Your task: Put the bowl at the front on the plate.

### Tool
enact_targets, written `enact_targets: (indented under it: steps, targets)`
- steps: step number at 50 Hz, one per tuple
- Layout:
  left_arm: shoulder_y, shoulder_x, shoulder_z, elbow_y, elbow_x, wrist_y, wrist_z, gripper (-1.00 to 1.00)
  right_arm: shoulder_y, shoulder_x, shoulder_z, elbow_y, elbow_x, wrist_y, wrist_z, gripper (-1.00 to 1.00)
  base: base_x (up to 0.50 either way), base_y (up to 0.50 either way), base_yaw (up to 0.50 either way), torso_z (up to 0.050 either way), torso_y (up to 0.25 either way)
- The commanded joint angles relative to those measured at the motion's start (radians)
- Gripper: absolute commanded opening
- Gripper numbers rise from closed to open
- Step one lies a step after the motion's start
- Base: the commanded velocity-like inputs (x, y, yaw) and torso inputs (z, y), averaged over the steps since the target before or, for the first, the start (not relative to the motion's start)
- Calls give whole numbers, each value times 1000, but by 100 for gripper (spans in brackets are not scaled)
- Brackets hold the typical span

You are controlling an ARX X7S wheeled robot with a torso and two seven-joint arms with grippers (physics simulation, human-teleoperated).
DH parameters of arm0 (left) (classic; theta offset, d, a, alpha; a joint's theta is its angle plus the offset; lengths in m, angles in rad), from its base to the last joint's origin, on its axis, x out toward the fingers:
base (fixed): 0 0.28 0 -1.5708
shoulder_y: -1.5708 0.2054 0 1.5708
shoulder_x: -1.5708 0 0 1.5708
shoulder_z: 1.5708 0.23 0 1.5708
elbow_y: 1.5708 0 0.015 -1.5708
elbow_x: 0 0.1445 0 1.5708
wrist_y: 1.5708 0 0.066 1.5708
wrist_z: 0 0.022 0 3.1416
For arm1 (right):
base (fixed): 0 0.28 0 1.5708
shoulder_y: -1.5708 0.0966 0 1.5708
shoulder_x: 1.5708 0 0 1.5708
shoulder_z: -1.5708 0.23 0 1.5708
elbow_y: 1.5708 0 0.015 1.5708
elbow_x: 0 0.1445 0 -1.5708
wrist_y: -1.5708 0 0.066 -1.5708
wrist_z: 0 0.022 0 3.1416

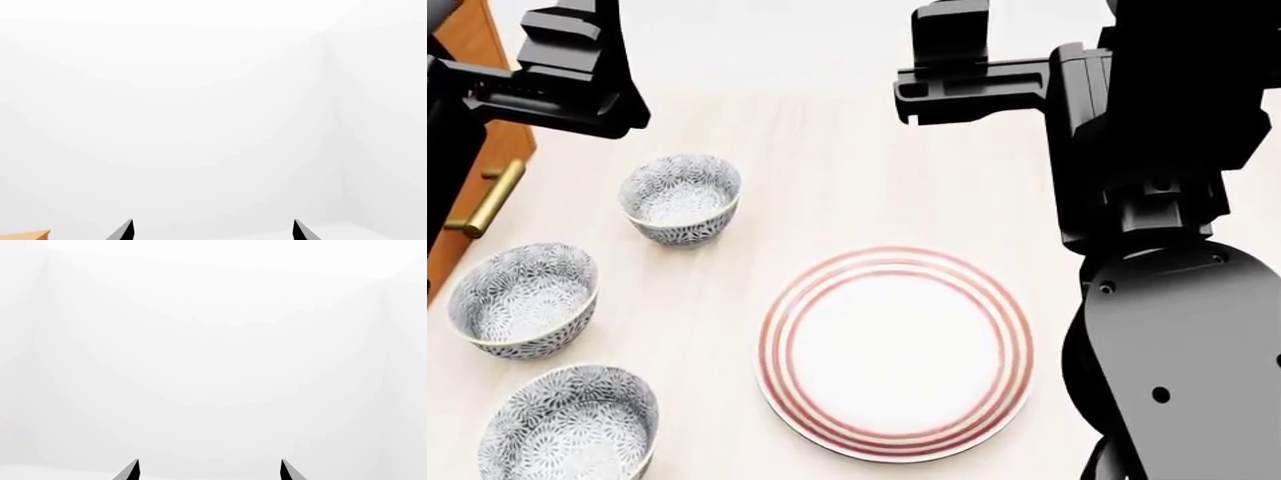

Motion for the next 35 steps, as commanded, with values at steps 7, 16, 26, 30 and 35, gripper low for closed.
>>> enact_targets:
  steps: [7,16,26,30,35]
  targets:
    - [-7,-7,3,-8,-11,7,-10,100,6,1,-2,3,8,-1,5,100,93,0,0,0,0]
    - [-1,-10,2,-10,-18,12,-15,100,3,2,-2,6,10,-10,8,100,95,0,0,0,0]
    - [0,-14,4,-11,-26,14,-20,100,2,5,-1,1,16,-6,12,100,95,0,0,0,0]
    - [0,-15,5,-9,-29,14,-23,100,1,6,-1,2,17,-8,14,100,95,0,0,0,0]
    - [3,-19,4,-10,-31,16,-27,100,0,6,-2,3,18,-10,16,100,94,0,0,0,0]
